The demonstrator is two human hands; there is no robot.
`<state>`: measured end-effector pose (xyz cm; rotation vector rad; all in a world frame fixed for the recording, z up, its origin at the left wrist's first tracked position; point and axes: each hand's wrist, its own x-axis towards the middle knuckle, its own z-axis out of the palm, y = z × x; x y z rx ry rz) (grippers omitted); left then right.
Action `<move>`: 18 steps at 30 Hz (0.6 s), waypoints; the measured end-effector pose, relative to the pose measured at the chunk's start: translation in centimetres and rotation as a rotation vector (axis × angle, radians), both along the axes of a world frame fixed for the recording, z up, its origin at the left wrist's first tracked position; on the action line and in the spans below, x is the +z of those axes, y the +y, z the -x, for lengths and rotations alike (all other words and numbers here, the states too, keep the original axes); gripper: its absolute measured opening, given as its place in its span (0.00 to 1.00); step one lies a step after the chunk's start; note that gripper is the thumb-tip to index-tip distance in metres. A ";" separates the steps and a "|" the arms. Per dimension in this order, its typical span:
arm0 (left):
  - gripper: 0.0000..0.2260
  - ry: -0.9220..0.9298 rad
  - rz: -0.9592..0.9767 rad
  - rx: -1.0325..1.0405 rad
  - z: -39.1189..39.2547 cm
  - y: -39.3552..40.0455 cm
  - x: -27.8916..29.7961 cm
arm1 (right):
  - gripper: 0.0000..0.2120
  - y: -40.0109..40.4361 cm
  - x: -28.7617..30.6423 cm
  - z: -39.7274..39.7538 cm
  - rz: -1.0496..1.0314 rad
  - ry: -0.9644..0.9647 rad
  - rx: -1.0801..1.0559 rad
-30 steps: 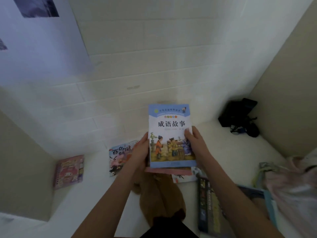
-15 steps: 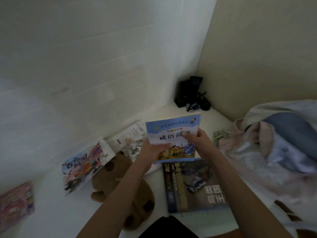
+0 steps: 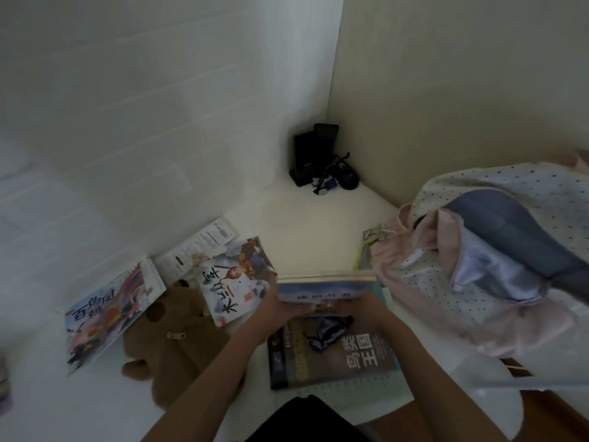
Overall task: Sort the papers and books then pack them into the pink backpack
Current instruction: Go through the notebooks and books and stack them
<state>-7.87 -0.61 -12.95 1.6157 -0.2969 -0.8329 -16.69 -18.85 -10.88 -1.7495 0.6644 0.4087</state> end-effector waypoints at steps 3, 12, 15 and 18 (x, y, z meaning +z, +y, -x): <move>0.14 0.035 0.011 -0.044 -0.6 -0.5 1.2 | 0.07 -0.7 0.3 -0.4 0.020 -0.182 -0.028; 0.17 0.441 -0.053 -0.181 -2.0 0.1 1.9 | 0.14 -5.5 3.5 -2.6 0.205 0.172 0.641; 0.07 0.379 -0.209 -0.316 -0.1 -0.5 0.4 | 0.23 -4.1 2.6 -4.0 0.330 0.240 0.828; 0.08 0.326 -0.339 -0.303 1.2 -0.7 -1.3 | 0.24 -3.2 0.5 -4.5 0.449 0.237 0.856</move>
